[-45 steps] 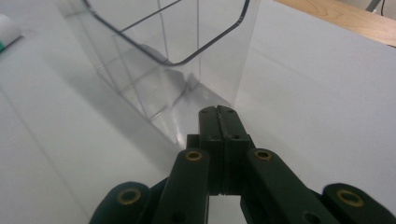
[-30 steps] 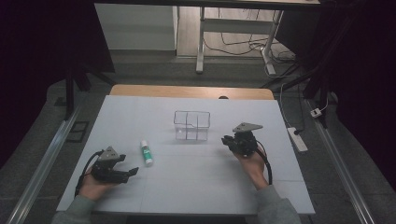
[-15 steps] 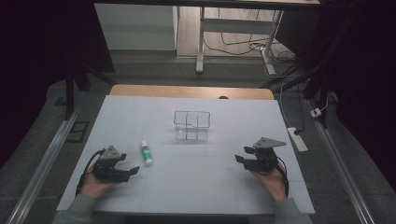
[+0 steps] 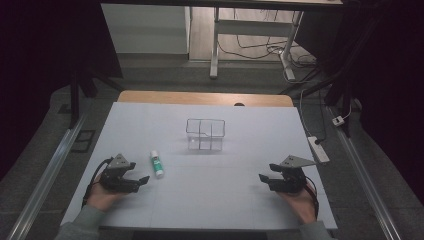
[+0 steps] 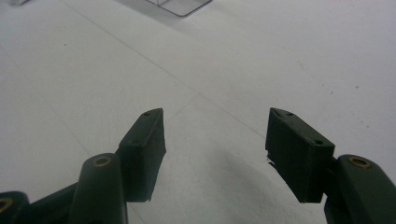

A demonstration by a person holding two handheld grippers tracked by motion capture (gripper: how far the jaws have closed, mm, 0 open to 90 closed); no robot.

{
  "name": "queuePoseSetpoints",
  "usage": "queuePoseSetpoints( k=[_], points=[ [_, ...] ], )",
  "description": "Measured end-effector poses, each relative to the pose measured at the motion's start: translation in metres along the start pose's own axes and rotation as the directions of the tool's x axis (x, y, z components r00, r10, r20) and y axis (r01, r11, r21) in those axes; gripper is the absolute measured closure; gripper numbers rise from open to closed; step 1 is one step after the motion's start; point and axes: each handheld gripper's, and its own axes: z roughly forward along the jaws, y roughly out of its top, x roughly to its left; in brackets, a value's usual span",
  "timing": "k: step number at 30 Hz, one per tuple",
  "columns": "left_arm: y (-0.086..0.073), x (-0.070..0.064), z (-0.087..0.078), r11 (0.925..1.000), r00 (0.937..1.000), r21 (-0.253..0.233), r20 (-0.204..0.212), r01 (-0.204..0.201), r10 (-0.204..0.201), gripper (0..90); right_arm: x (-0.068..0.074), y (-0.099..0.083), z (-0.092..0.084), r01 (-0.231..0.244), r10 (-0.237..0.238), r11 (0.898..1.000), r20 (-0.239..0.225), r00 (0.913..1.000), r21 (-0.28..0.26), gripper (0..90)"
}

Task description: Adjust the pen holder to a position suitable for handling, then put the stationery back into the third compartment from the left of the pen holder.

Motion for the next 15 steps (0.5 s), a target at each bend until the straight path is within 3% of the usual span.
queuePoseSetpoints(
  k=[7,11,15],
  points=[
    [0.006,0.001,-0.006,0.9999,0.9999,-0.012,-0.007,-0.01,0.01,21.0,0.0,-0.003,-0.001,0.013,-0.013,1.0,-0.005,0.9999,-0.001,36.4],
    [0.014,0.001,-0.01,0.9983,0.9982,0.003,-0.015,-0.057,0.058,21.0,0.001,-0.001,0.0,0.02,-0.02,1.0,-0.001,0.9998,0.006,36.2],
    [0.021,0.002,-0.015,0.9972,0.9973,0.011,0.001,-0.074,0.074,21.9,0.002,0.0,-0.001,0.033,-0.033,0.999,-0.006,0.9994,0.004,36.0]
  ],
)
